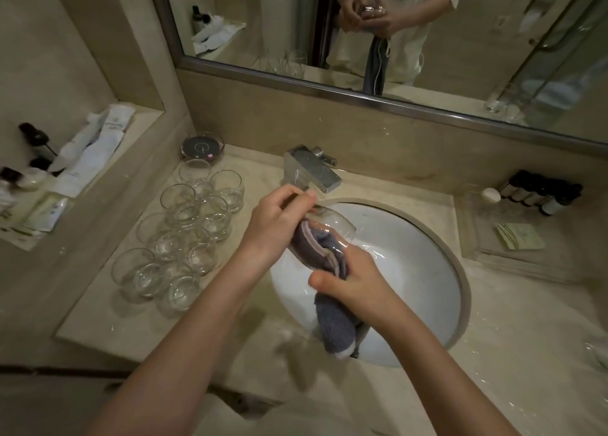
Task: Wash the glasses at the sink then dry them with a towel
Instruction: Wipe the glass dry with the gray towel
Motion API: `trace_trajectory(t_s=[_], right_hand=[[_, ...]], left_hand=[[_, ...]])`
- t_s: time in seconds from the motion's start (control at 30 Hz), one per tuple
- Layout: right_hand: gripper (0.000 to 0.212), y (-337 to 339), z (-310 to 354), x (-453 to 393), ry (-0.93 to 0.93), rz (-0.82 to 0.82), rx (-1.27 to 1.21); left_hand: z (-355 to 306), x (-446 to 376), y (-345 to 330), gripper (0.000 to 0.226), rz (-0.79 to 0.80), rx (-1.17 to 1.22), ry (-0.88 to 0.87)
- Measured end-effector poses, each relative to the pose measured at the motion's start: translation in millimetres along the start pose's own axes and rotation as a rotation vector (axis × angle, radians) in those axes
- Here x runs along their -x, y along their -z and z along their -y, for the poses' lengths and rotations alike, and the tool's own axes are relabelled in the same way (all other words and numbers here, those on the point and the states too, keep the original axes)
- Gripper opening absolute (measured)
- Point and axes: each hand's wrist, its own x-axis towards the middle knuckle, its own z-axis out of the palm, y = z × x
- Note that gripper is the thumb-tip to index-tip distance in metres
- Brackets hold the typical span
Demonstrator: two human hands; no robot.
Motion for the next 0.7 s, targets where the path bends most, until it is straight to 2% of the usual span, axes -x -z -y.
trace_trajectory(t_s=[0.07,0.17,0.27,0.33,0.37,0.4,0.5,0.53,0.6,0.7], right_hand=[[0.055,3.6,-0.7,-2.5,-0.032,0.032,-0.014],[0.037,11.6,2.2,-5.3,-0.102,0.087,-0.247],[0.032,11.8,5.4,-2.5,-0.221,0.137,-0.555],[0.028,11.7,4.4,0.1,-0.238,0.128,-0.627],[0.024,11.5,3.5,0.7,-0.218,0.118,-0.604],[0.022,10.9,3.2,1.0,-0.191,0.103,-0.556],[0.031,8.8,-1.6,0.1,-0.098,0.069,-0.283],[0.033,6.5,-3.3,0.1,-0.081,0.080,-0.212],[0.035,1.5,-9.3,0.7,-0.066,0.080,-0.142],[0.033,1.0,-12.4,1.0,-0.085,0.045,-0.169]], left_hand=[[3.9,1.1,-1.4,0.034,-0.030,-0.084,-0.103],[11.0,2.8,-1.2,0.022,-0.065,-0.127,-0.310],[18.1,4.7,2.4,0.028,-0.013,-0.151,-0.561],[19.1,2.3,7.9,0.034,0.036,-0.221,-0.627],[16.1,0.3,10.5,0.039,0.090,-0.234,-0.575],[8.3,-1.3,13.2,0.047,0.161,-0.229,-0.442],[-16.2,-7.0,18.9,0.078,0.323,-0.200,0.271],[-17.0,-7.9,17.6,0.077,0.326,-0.226,0.383],[-14.6,-6.1,10.5,0.064,0.245,-0.288,0.372],[8.6,-4.7,-1.3,0.046,0.061,-0.316,0.105]])
